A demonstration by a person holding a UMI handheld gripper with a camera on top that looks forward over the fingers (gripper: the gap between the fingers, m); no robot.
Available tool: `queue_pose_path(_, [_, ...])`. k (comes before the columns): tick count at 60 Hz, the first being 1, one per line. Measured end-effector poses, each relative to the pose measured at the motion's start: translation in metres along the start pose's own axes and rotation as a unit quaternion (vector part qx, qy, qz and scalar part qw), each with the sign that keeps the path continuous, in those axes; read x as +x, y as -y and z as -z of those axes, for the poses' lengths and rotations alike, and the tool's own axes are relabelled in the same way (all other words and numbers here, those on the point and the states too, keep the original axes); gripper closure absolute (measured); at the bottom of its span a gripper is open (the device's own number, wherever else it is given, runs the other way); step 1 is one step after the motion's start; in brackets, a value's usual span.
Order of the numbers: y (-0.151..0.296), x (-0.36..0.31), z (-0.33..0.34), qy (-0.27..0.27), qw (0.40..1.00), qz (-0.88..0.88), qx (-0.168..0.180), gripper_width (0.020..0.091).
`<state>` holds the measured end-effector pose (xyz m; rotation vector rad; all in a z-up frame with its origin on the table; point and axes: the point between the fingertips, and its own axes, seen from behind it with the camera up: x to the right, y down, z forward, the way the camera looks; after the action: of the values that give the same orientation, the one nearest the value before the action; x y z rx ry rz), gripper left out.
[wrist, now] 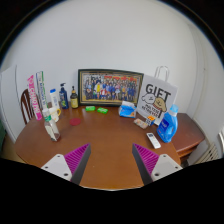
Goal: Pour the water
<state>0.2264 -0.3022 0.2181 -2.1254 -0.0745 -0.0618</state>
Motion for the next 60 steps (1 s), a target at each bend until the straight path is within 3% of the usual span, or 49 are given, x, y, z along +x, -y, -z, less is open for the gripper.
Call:
queue_pose_path(10, [-0.007, -0.01, -0.005, 0.007, 1.0, 0.001, -0.006, 0.0252])
queue_pose_path(18, [-0.01, -0.052, -0.012, 0.042, 0.999, 0.004, -0.002, 0.0248])
queue_pose_path(39, [-0.021, -0.245, -0.054, 0.136, 0.99, 0.017, 0.031, 0.0251])
queue_pose_path(48, [-0.004, -0.307, -0.102, 0.135, 0.988, 0.016, 0.069, 0.0249])
queue_pose_path(60, [0.003, -0.331, -0.187, 0.1, 0.992, 0.002, 0.079, 0.0252])
